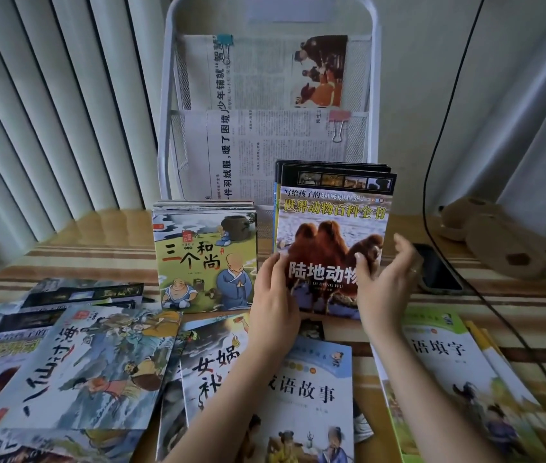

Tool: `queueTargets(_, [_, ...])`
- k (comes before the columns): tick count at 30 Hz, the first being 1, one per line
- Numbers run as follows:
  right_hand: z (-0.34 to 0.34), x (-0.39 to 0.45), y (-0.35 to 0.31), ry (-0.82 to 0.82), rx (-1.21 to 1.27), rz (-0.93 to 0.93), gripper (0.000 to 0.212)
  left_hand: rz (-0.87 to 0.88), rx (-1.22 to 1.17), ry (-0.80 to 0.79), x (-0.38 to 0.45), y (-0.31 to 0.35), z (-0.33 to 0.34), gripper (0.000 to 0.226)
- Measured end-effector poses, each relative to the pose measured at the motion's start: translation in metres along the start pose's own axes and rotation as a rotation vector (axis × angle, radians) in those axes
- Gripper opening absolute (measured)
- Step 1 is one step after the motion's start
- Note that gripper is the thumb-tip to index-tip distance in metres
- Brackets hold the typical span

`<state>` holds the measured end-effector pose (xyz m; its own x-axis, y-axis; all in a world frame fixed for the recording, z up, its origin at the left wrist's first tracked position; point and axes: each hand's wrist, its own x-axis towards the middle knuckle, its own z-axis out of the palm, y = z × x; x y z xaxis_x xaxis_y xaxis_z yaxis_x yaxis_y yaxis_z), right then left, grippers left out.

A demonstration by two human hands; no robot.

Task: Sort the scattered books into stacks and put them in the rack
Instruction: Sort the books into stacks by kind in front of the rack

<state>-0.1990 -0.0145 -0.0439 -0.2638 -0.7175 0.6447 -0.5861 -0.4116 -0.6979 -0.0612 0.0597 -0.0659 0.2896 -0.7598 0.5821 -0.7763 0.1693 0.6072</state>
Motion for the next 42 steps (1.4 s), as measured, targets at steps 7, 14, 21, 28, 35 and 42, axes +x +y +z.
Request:
queueTargets(7, [-0.04,-0.035,-0.034,-0.462,-0.199,-0.229,0.016,-0.282,0.129,-0.173,-0.024,0.002,-0.044,0.031])
queueTargets(14, [-0.063,-0.111,-0.041,-1.042,-0.588,-0.038,0.066,-0.732,-0.389,-0.274,-0.044,0.015,-0.082,0.024])
queueTargets(21, [-0.057,-0.129,-0.046,-0.734,-0.272,-0.09,0.054,-0.731,-0.326,-0.374,-0.058,0.028,-0.095,0.018])
queueTargets(28, [-0.098,-0.091,-0.091,-0.753,-0.094,-0.073,0.054,-0.846,-0.881,-0.061,-0.025,0.045,-0.121,0.026])
queueTargets(35, [-0.15,-0.015,-0.029,-0.397,-0.496,-0.025,0.037,-0.511,-0.61,-0.302,-0.018,0.127,-0.005,0.037])
queueTargets(42, [-0.148,-0.04,0.043,-0.742,-0.691,0.314,0.059,-0.392,-0.284,-0.545,-0.077,0.117,0.055,0.074])
